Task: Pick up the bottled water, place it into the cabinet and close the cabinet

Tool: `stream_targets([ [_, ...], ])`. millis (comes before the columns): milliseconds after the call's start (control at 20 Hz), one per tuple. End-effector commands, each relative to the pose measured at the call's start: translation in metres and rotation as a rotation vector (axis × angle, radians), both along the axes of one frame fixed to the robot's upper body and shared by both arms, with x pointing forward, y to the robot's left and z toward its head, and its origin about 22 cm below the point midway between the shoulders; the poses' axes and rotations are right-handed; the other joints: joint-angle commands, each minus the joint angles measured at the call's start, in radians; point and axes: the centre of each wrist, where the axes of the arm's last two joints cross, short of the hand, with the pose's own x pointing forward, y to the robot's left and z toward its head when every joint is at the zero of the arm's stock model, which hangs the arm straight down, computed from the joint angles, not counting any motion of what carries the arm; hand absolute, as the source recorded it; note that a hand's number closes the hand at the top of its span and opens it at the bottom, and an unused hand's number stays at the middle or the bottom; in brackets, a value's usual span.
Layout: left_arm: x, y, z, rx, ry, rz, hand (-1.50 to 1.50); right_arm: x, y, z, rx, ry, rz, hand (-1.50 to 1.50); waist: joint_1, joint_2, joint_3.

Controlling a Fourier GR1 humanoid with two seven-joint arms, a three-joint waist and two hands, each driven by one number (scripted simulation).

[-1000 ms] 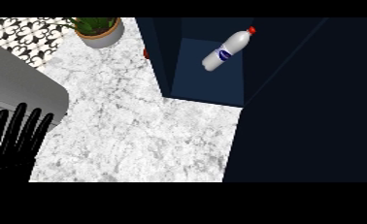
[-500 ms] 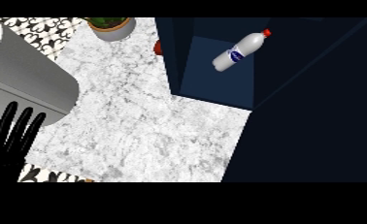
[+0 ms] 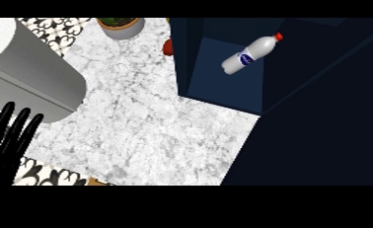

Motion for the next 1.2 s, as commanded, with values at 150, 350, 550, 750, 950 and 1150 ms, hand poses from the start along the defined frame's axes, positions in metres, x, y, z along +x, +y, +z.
stream_targets([
  [150, 0.003, 0.009, 0.005, 0.008, -0.011, 0.008, -1.50, 0.001, 0.016, 0.009, -0.056, -0.039, 0.098, 1.50, -0.001, 0.005, 0.001],
  [350, 0.003, 0.011, 0.004, 0.000, -0.009, -0.001, -1.50, 0.005, 0.017, 0.009, -0.045, -0.042, 0.091, 1.50, -0.002, 0.009, -0.002],
  [550, 0.005, 0.012, 0.008, 0.000, -0.022, -0.004, -1.50, 0.008, 0.018, 0.008, -0.003, -0.033, 0.064, 1.50, 0.000, 0.013, 0.001],
  [750, 0.006, 0.015, 0.008, -0.002, -0.026, -0.007, -1.50, 0.007, 0.022, 0.000, 0.039, 0.048, 0.078, 1.50, 0.006, 0.029, 0.001],
  [950, 0.009, 0.015, 0.012, 0.007, -0.042, -0.027, -1.50, 0.007, 0.026, -0.007, 0.066, 0.102, 0.142, 1.50, 0.048, 0.048, 0.003],
  [1150, 0.012, 0.016, 0.016, 0.012, -0.048, -0.044, -1.50, 0.014, 0.027, -0.009, 0.115, 0.124, 0.109, 1.50, 0.055, 0.057, 0.006],
])
